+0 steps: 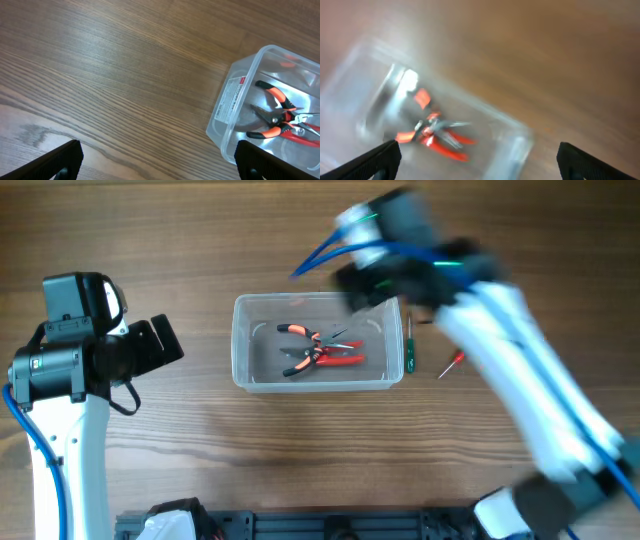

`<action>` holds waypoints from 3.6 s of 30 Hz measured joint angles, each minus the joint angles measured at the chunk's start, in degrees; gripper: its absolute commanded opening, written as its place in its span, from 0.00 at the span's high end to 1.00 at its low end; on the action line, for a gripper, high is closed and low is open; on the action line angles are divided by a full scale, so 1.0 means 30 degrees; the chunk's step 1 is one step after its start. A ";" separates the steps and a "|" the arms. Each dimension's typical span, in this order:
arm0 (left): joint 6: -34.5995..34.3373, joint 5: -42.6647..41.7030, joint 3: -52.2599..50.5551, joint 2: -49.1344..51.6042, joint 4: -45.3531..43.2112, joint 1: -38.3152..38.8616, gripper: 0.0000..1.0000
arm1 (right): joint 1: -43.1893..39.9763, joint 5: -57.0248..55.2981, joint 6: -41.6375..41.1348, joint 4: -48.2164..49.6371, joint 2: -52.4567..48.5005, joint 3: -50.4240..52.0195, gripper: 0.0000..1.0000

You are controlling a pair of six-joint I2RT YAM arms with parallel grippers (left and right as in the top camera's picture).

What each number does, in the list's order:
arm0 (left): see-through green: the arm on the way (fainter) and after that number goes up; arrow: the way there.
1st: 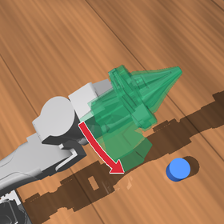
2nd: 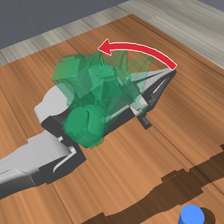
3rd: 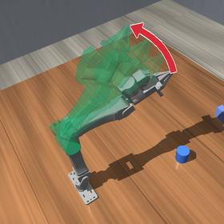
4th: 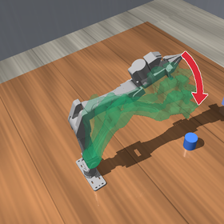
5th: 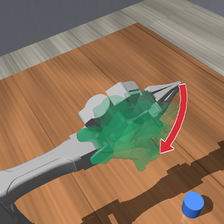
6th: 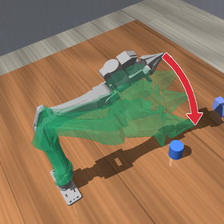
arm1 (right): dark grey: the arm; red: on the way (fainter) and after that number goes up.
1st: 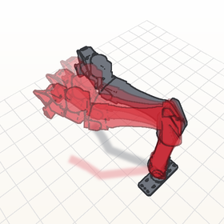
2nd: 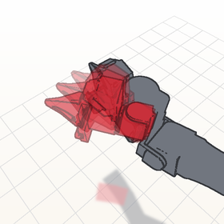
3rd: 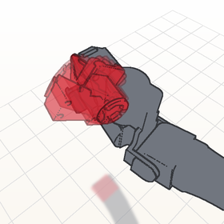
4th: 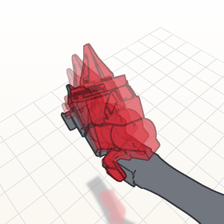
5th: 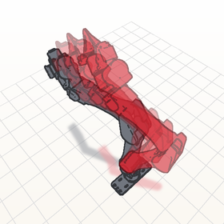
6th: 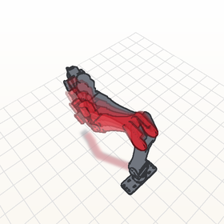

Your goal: Pack container

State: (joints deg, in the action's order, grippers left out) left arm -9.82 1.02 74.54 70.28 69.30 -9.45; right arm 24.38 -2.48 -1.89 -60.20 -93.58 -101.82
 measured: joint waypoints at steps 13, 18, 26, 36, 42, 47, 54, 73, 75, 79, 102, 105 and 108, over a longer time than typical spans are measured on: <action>0.0007 0.0000 0.0000 0.0000 0.0000 0.0000 0.00 | -0.7213 0.0882 -0.2973 -0.2266 -0.0845 0.3373 0.00; 0.0007 0.0000 0.0000 0.0000 -0.0007 0.0000 0.00 | -0.7213 0.2069 -0.2470 -0.1144 -0.2703 0.5661 0.00; 0.0007 0.0000 0.0000 0.0000 0.0000 0.0000 0.00 | -0.7176 0.3206 -0.1268 0.0364 -0.4014 0.7227 0.00; 0.0007 0.0000 0.0000 0.0000 -0.0007 0.0000 0.00 | -0.6936 0.3468 -0.0539 0.1982 -0.5078 0.8932 0.00; 0.0000 0.0000 0.0000 0.0000 0.0000 0.0000 0.00 | -0.6484 0.3483 -0.0255 0.2863 -0.5115 0.9908 0.00; 0.0007 0.0000 0.0000 0.0000 0.0000 0.0000 0.00 | -0.6120 0.3475 -0.0182 0.3366 -0.5195 0.9938 0.00; 0.0007 0.0000 0.0000 0.0000 0.0000 0.0000 0.00 | -0.6025 0.2943 -0.0510 0.3461 -0.5209 0.9938 0.00; 0.0000 0.0000 0.0000 0.0000 0.0000 0.0000 0.00 | -0.5996 0.2448 -0.0721 0.3548 -0.5238 0.9938 0.00; 0.0007 0.0000 0.0000 0.0000 0.0000 0.0000 0.00 | -0.5974 0.2448 -0.0714 0.3555 -0.5311 0.9938 0.01; 0.0000 0.0000 0.0000 0.0000 0.0000 0.0000 0.00 | -0.5741 0.2441 -0.0721 0.3563 -0.6069 0.9938 0.01; 0.0007 0.0000 0.0000 0.0000 0.0000 0.0000 0.00 | -0.5209 0.0962 -0.1938 0.4044 -0.6557 0.9887 0.14; 0.0007 0.0000 0.0000 0.0000 0.0000 0.0000 0.00 | -0.5209 0.0882 -0.1931 0.4022 -0.6564 0.9887 0.14; 0.0007 0.0000 0.0000 0.0000 0.0000 0.0000 0.00 | -0.5166 0.0750 -0.1938 0.4007 -0.6579 0.9887 0.14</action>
State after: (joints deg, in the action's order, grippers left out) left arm -9.80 1.02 74.54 70.28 69.30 -9.45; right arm 8.88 -0.23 -7.70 -48.18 -113.32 -72.16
